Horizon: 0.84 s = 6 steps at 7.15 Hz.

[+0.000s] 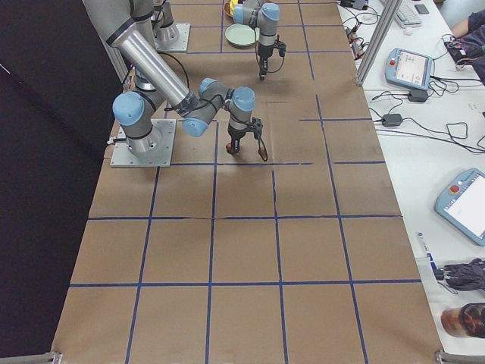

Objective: Collect all strawberries into plate
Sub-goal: 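Carry the strawberry over the plate with left gripper while right grasps another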

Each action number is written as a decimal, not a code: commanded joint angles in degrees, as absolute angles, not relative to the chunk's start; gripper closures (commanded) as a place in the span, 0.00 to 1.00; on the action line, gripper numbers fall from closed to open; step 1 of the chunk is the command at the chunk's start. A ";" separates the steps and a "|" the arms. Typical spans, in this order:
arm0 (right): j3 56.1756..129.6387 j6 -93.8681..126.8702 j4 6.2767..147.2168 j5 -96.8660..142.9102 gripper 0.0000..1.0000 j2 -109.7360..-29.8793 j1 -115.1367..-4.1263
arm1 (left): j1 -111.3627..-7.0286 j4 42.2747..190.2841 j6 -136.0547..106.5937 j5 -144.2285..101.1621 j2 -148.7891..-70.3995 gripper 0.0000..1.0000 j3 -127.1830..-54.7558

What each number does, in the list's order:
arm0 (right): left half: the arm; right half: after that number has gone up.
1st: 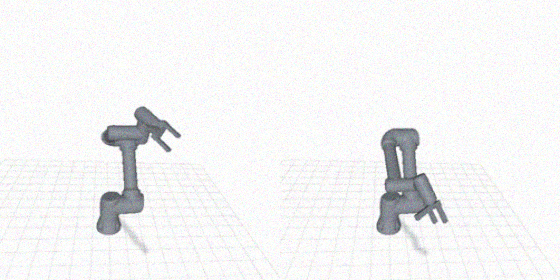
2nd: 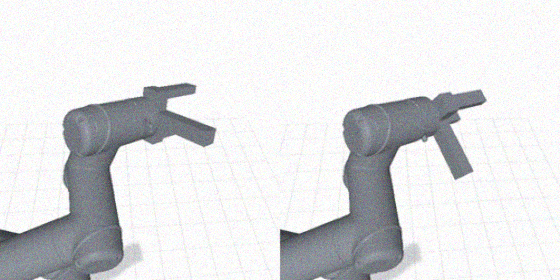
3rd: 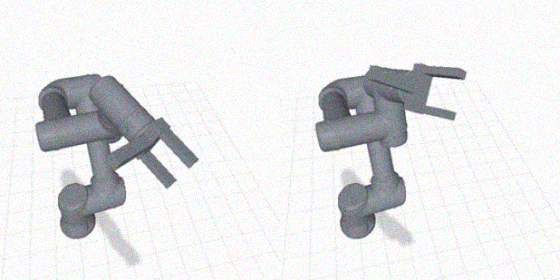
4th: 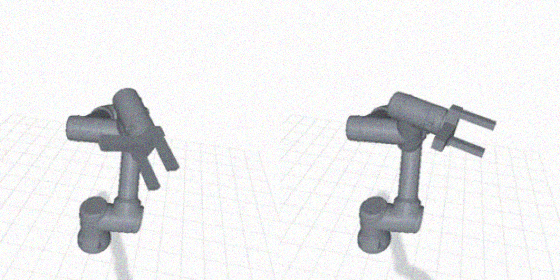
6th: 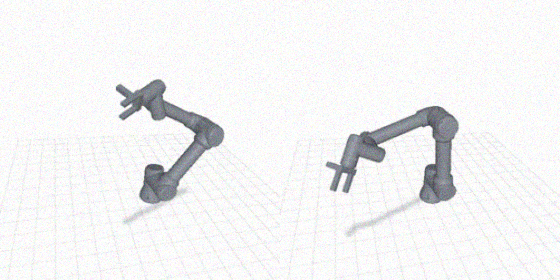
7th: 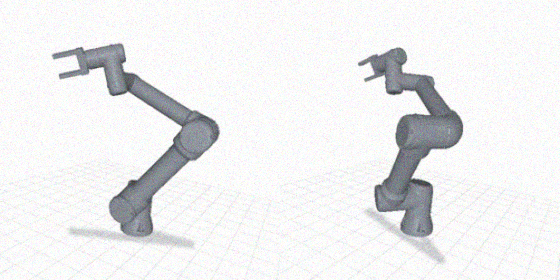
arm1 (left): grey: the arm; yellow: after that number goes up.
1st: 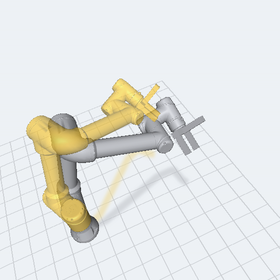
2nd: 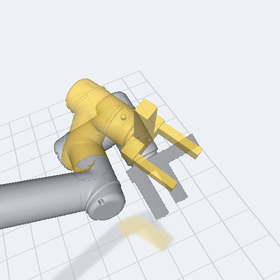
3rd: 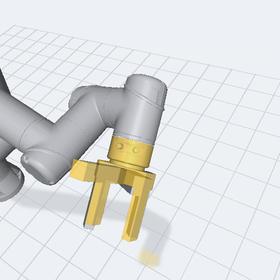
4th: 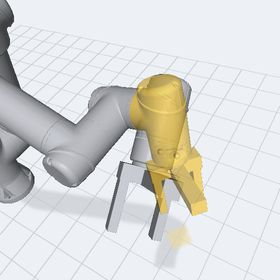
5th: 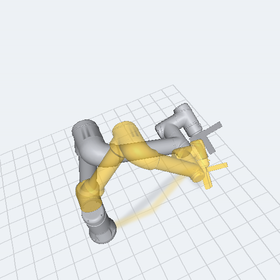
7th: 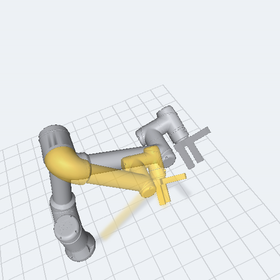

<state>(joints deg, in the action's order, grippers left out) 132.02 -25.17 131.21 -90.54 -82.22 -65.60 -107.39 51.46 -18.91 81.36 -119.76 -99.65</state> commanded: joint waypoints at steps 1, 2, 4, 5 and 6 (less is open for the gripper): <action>132.10 -25.40 131.05 -90.35 0.51 -82.26 -65.65 | -106.97 52.11 -16.02 82.35 -116.04 1.00 -100.79; 132.10 -25.31 130.87 -90.35 0.66 -82.18 -66.00 | -106.18 54.56 -10.60 88.79 -112.62 1.00 -102.12; 131.40 -25.40 130.08 -90.35 0.96 -82.27 -66.01 | -103.12 57.30 -1.96 95.96 -105.68 1.00 -109.03; 131.22 -25.40 130.17 -90.18 0.97 -82.96 -66.01 | -98.40 57.22 4.94 97.89 -101.90 1.00 -113.60; 129.74 -25.14 129.99 -90.00 0.97 -84.19 -66.18 | -94.35 56.96 10.06 98.00 -98.21 1.00 -117.64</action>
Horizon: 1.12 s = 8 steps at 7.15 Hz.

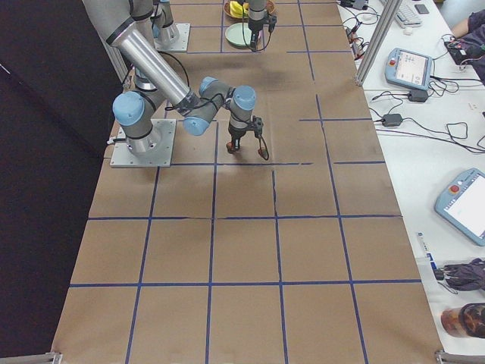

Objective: Collect all strawberries into plate
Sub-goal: 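Carry the strawberry over the plate with left gripper while right grasps another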

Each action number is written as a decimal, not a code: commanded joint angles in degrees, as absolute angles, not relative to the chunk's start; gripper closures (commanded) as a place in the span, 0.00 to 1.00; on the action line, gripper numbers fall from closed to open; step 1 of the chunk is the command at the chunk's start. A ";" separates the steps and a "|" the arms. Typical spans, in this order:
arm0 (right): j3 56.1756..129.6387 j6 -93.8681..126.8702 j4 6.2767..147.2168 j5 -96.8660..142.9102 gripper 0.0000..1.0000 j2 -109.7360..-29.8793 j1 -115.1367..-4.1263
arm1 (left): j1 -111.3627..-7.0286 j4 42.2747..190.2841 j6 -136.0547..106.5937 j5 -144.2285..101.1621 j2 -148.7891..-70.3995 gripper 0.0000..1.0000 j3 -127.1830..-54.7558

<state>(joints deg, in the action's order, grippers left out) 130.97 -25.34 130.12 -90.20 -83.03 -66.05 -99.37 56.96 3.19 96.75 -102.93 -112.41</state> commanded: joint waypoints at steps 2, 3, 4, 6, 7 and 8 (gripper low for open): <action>121.51 -21.30 123.96 -89.91 0.97 -83.85 -71.42 | -87.05 56.34 20.17 98.09 -94.41 1.00 -123.73; 116.68 -15.61 121.23 -89.65 0.97 -82.46 -76.41 | -84.40 56.25 23.61 98.96 -94.13 1.00 -125.14; 112.98 -9.55 120.59 -89.47 0.97 -79.83 -82.82 | -81.76 55.21 25.99 98.88 -94.48 1.00 -126.55; 105.86 6.78 120.67 -87.63 0.97 -74.38 -95.91 | -77.71 49.50 29.61 98.96 -95.89 0.85 -128.84; 103.12 15.03 121.28 -85.19 0.97 -71.22 -101.37 | -77.52 49.40 29.79 98.96 -95.98 0.46 -128.76; 100.83 21.90 121.55 -84.56 0.97 -67.45 -105.60 | -77.43 49.39 29.79 98.88 -96.06 0.24 -128.76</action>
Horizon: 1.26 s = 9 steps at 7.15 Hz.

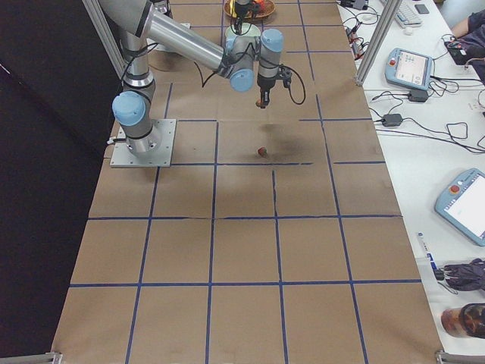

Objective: Collect all strawberries into plate
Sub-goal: 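Release strawberry onto plate with left gripper while right sets its strawberry mid-table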

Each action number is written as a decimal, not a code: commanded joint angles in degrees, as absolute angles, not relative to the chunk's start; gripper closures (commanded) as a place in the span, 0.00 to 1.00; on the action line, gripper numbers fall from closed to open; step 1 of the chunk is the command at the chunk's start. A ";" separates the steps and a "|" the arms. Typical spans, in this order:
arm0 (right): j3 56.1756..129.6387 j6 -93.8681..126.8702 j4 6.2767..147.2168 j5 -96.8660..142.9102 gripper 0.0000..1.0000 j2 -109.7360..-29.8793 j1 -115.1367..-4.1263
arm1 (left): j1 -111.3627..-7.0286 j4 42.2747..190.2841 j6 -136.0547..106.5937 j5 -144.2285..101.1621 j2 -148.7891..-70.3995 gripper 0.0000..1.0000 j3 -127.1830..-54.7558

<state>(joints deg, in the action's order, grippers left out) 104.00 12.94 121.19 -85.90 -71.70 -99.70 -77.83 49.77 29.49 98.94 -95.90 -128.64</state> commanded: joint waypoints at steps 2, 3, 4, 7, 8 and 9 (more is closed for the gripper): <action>95.12 29.50 121.55 -84.55 0.97 -61.46 -110.81 | -77.43 49.48 29.79 98.88 -96.15 0.10 -128.76; 94.05 30.31 121.64 -84.64 0.97 -59.17 -111.35 | -77.43 49.40 29.79 98.79 -96.07 0.09 -128.67; 93.96 30.15 121.81 -84.64 0.95 -58.89 -111.27 | -77.52 49.39 29.53 98.09 -95.89 0.08 -128.76; 93.96 30.23 121.82 -84.64 0.06 -58.27 -111.27 | -77.69 49.39 29.01 90.46 -96.41 0.08 -128.85; 93.78 30.15 121.73 -84.73 0.00 -58.71 -110.66 | -78.04 49.39 28.57 88.00 -96.68 0.08 -128.85; 92.82 29.71 120.95 -84.90 0.00 -59.84 -109.70 | -78.13 49.39 27.09 86.15 -96.77 0.08 -128.85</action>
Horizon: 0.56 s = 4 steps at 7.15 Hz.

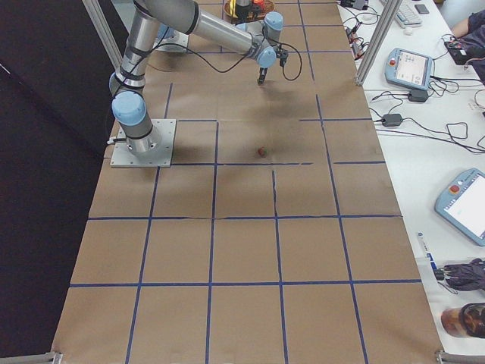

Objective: Collect all strawberries into plate
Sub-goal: 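Release strawberry onto plate with left gripper while right sets its strawberry mid-table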

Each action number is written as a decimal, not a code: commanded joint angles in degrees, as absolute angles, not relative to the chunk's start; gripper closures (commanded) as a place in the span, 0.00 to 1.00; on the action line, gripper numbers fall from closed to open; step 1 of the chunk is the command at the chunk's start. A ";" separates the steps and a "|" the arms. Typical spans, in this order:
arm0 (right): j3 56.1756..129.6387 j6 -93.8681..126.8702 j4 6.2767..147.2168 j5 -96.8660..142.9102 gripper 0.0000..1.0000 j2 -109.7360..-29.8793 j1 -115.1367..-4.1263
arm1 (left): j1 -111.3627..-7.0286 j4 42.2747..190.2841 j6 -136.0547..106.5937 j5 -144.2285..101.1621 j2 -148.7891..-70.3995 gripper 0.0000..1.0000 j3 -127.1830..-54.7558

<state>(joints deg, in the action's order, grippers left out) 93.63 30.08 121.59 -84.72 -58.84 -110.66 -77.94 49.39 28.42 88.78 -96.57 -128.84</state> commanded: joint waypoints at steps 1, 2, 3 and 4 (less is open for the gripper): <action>92.20 28.66 118.59 -85.08 0.00 -62.12 -108.47 | -78.40 49.31 25.68 85.96 -96.77 0.08 -128.85; 91.59 23.69 112.82 -85.51 0.00 -65.18 -104.72 | -78.57 49.31 22.62 84.74 -96.85 0.08 -128.59; 92.28 18.68 109.02 -85.78 0.00 -68.96 -100.33 | -79.01 49.22 19.80 81.25 -97.03 0.07 -128.50; 92.89 13.59 106.90 -86.39 0.00 -71.34 -95.85 | -81.10 48.70 16.73 80.52 -97.64 0.07 -128.15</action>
<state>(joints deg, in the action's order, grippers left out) 92.30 19.77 110.57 -85.77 -67.79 -101.25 -79.33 49.13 20.41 82.39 -97.10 -128.47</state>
